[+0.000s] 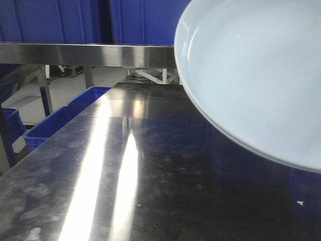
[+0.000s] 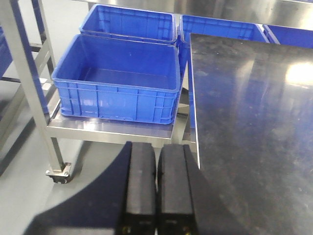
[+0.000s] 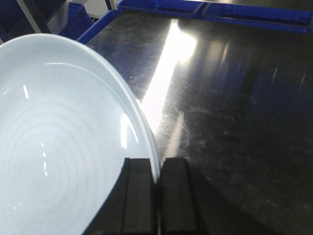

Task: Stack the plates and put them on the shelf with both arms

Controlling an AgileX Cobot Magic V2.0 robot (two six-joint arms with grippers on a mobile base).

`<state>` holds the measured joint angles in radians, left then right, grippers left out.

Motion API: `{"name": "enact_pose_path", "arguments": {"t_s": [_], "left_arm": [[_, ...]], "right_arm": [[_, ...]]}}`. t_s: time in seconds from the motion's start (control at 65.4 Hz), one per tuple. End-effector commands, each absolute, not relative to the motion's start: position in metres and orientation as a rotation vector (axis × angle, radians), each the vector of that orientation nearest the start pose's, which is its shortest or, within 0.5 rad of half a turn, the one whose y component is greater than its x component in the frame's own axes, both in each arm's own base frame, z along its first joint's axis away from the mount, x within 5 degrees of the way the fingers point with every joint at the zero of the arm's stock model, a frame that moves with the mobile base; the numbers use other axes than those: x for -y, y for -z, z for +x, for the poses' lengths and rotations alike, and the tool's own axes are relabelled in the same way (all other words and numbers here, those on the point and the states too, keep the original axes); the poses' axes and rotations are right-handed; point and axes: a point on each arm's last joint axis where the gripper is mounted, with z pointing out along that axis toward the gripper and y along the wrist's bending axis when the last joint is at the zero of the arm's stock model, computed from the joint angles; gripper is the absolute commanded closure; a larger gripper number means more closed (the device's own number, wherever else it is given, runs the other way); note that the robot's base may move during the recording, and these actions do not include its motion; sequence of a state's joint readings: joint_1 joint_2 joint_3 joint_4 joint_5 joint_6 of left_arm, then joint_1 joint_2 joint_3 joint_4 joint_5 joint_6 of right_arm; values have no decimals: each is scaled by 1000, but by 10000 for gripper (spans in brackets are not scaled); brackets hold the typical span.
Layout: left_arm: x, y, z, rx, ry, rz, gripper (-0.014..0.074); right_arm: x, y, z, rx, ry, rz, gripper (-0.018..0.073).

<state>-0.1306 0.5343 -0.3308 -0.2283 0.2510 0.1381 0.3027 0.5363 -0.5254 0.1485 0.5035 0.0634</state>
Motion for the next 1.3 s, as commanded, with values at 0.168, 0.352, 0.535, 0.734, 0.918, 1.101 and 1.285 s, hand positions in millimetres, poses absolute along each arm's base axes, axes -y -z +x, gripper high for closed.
{"name": "enact_pose_path", "arguments": {"t_s": [0.168,0.352,0.535,0.734,0.918,1.101,1.285], "left_arm": [[19,-278,115,-1819,196,66,509],[19,-278,115,-1819,196,66,509],[19,-278,115,-1819,196,66,509],[19,-278,115,-1819,196,66,509],[19,-278,115,-1819,196,66,509],[19,-278,115,-1819,196,66,509],[19,-278,115,-1819,196,66,509]], "right_arm": [[-38,-323,104,-1876,-400,-133,544],[-38,-323,104,-1876,-400,-133,544],[-38,-323,104,-1876,-400,-133,544],[-38,-323,104,-1876,-400,-133,544],[-38,-323,104,-1876,-400,-133,544],[-38,-323,104,-1876,-400,-133,544],[-38,-323,104,-1876,-400,-133,544]]}}
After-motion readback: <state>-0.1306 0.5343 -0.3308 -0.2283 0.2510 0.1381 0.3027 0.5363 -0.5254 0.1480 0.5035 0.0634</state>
